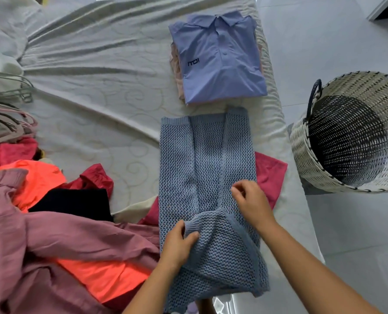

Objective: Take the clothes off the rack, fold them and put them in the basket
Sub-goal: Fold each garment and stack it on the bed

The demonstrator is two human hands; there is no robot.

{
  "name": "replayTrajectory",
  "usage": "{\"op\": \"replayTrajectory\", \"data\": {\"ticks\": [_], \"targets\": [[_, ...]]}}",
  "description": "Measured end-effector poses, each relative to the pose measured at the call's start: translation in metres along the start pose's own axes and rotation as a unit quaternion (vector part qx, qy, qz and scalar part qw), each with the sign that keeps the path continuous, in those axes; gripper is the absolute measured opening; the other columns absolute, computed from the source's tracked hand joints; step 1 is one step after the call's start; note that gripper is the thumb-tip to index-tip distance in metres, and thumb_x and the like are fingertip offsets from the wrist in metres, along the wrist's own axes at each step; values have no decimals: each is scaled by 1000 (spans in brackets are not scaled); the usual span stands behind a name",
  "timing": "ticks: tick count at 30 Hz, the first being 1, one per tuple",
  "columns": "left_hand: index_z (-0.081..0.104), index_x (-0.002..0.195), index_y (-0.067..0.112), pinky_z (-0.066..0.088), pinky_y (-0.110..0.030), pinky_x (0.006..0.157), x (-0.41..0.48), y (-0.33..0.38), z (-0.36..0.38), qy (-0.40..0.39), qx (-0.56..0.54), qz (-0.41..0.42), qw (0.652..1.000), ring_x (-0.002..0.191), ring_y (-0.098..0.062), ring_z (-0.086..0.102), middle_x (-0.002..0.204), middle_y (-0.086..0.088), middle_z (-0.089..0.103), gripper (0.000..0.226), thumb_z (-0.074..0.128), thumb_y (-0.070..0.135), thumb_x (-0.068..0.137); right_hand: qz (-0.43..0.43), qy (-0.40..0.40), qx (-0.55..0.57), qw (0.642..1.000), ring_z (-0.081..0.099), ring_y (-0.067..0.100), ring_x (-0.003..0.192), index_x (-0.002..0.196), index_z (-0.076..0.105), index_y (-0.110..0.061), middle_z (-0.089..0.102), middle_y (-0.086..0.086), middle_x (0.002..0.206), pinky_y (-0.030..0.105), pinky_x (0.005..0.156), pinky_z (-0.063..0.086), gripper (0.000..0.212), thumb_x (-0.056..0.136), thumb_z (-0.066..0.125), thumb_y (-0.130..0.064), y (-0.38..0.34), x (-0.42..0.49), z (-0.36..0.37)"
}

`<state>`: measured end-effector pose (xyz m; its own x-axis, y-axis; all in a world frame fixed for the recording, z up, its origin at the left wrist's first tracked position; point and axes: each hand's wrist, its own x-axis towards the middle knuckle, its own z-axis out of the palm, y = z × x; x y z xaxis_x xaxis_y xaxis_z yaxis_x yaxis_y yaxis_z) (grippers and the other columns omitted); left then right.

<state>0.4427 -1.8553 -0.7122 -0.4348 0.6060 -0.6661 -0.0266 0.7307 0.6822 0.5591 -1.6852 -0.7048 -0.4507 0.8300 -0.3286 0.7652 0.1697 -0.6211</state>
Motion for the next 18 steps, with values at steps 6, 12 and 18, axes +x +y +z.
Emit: {"op": "replayTrajectory", "data": {"ticks": [6,12,18], "targets": [[52,91,28,42,-13,80,-20,1,12,-27,-58,67,996,82,7,54,92,10,62,17,55,28,74,74,-55,-186,978,47,33,112,123,43,-6,43,16,124,40,88,42,48,88,58,-34,-37,67,21],[49,84,21,40,-10,71,-37,-34,0,57,-33,25,997,75,4,54,82,7,61,9,57,22,82,-98,-93,-55,989,55,30,99,109,57,-9,52,12,108,41,86,46,24,86,58,-14,-43,44,32],[44,92,18,48,-33,86,-37,-53,-2,45,-10,-74,996,97,-19,64,100,1,67,30,71,11,79,32,37,12,999,48,33,110,122,49,2,47,20,119,40,98,38,41,87,62,-16,-9,7,22]]}}
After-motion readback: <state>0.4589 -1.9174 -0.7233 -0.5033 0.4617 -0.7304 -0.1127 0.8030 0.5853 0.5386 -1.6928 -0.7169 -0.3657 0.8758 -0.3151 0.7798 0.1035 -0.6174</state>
